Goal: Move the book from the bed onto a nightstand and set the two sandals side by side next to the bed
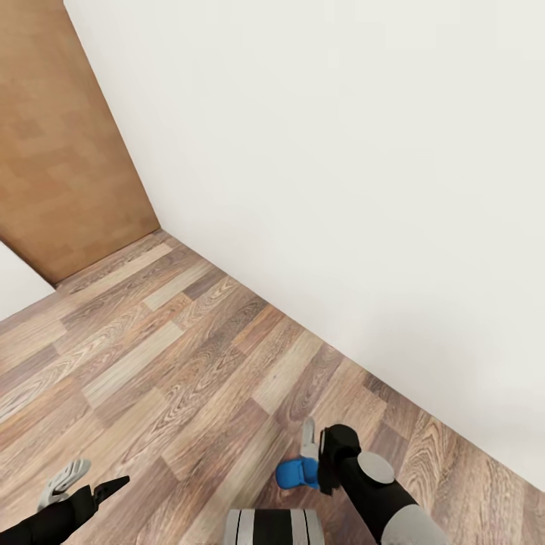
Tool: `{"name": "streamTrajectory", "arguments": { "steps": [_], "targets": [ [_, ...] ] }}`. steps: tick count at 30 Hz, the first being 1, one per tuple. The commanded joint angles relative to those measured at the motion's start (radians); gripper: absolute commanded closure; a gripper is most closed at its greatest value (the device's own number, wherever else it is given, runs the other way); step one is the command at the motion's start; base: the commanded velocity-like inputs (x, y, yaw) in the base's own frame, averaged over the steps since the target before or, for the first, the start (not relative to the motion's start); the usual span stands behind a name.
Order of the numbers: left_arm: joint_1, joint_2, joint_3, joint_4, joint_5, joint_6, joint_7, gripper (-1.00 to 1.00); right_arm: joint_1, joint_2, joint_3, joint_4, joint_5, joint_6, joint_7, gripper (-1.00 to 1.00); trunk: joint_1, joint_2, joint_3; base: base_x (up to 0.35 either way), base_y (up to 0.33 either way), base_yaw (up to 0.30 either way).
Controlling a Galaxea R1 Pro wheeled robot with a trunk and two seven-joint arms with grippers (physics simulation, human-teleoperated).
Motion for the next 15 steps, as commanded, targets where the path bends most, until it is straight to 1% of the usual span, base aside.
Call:
{"name": "streamTrajectory", "arguments": {
  "steps": [1, 8, 15],
  "targets": [
    [0.000, 0.000, 0.001, -0.001, -0.002, 0.005, -0.005, -1.00, -0.005, 0.000, 0.001, -0.005, 0.006, 0.004, 0.005, -1.00, 0.000, -0.001, -0.005, 0.000, 0.000, 0.000],
    [0.000, 0.000, 0.001, -0.001, -0.001, 0.005, -0.005, -1.00, -0.033, 0.000, -0.011, -0.018, 0.006, 0.017, -0.005, -1.00, 0.003, -0.002, -0.032, 0.000, 0.000, 0.000],
    [0.000, 0.000, 0.002, -0.002, 0.000, 0.005, -0.006, -1.00, -0.052, 0.000, -0.032, -0.021, 0.008, 0.023, -0.032, -1.00, 0.007, -0.004, -0.059, 0.000, 0.000, 0.000]
  ]
}}
